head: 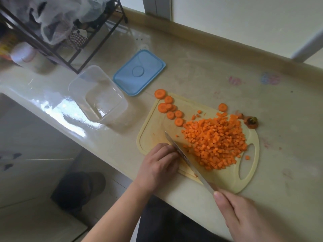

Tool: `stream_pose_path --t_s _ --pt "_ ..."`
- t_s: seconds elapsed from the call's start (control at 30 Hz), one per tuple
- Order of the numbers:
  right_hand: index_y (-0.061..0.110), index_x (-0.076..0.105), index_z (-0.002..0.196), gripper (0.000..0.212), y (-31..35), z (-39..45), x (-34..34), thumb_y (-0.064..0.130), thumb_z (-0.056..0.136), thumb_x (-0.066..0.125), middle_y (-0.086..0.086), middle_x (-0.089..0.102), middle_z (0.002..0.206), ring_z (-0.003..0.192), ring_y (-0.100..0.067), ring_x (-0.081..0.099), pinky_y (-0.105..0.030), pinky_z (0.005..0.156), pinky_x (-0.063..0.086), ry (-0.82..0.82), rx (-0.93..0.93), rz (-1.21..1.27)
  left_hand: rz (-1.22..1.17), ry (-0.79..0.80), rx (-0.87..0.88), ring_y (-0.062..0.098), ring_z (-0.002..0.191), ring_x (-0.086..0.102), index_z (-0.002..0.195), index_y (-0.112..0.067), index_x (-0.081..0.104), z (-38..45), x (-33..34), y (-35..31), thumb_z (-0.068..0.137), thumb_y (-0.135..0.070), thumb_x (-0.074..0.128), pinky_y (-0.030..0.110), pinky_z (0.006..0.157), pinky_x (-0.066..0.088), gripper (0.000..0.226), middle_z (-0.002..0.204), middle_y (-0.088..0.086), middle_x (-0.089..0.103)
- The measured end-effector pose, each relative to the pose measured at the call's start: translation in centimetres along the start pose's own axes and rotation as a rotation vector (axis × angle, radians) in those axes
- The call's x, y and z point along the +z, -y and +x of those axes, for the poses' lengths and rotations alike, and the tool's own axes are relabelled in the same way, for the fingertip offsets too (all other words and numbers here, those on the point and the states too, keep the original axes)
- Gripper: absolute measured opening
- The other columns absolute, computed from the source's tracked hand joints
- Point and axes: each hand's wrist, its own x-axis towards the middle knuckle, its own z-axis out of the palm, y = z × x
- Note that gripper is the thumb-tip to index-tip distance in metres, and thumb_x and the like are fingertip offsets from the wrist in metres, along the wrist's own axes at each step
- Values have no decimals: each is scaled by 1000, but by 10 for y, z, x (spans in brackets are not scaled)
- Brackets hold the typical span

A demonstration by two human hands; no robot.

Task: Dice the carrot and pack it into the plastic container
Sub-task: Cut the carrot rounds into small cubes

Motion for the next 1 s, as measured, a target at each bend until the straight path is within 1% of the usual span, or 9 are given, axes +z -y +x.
stream_pose_path --t_s 0.13,0.23,0.33,0.43,0.53,0.7,0.77,0.87,1.0 --pt "50 51 71 39 6 17 9 59 94 20 46 54 80 80 19 53 0 67 36 8 -80 -18 -8 -19 -2 28 96 67 93 0 76 1 0 0 93 -6 70 36 86 57 9 103 11 72" --pt "27 45 64 49 4 25 9 60 90 20 15 56 63 58 -6 53 -23 54 39 13 -83 24 -4 -19 -12 27 94 66 91 0 75 1 0 0 93 -6 70 34 84 56 8 99 11 71" --pt "36 51 71 48 -5 19 4 70 84 20 4 53 56 53 -13 53 -28 54 41 -57 -67 63 -3 -18 -14 28 95 66 91 1 75 -3 -1 1 91 -4 74 35 85 56 5 98 12 69" --pt "43 53 70 42 -2 10 1 70 84 24 6 53 53 52 -10 54 -26 53 41 -55 -51 70 1 -40 -13 29 95 65 91 2 75 -4 -3 0 91 -3 73 34 87 55 5 98 14 68" --pt "63 51 66 36 7 4 -1 48 93 31 27 56 54 61 4 57 -10 55 37 -13 -55 52 -6 -49 -24 29 92 64 94 0 75 -3 -4 -1 94 -6 68 34 84 54 9 97 12 67" --pt "74 46 81 25 4 -2 3 69 84 21 51 52 82 86 20 53 1 70 35 25 -75 -56 -38 -15 -36 29 96 67 97 0 76 -7 -3 2 102 -15 61 37 84 56 22 103 10 72" --pt "72 46 86 25 0 2 8 66 87 22 53 49 92 94 24 49 4 76 32 -7 -123 -104 -48 -21 -35 28 97 68 98 -1 77 -7 -4 3 101 -14 63 35 86 57 20 103 10 72" --pt "53 44 72 32 9 15 14 51 98 27 53 47 76 78 25 48 5 68 31 3 -138 -55 -57 -17 -29 27 98 68 96 -2 77 -4 -5 3 99 -13 65 33 88 57 17 102 10 73" --pt "29 42 62 44 9 27 15 58 89 22 21 55 63 60 -3 53 -17 53 37 -1 -128 12 -60 -8 -39 25 95 65 94 -1 74 -4 -6 1 100 -11 61 29 86 54 18 99 10 70"
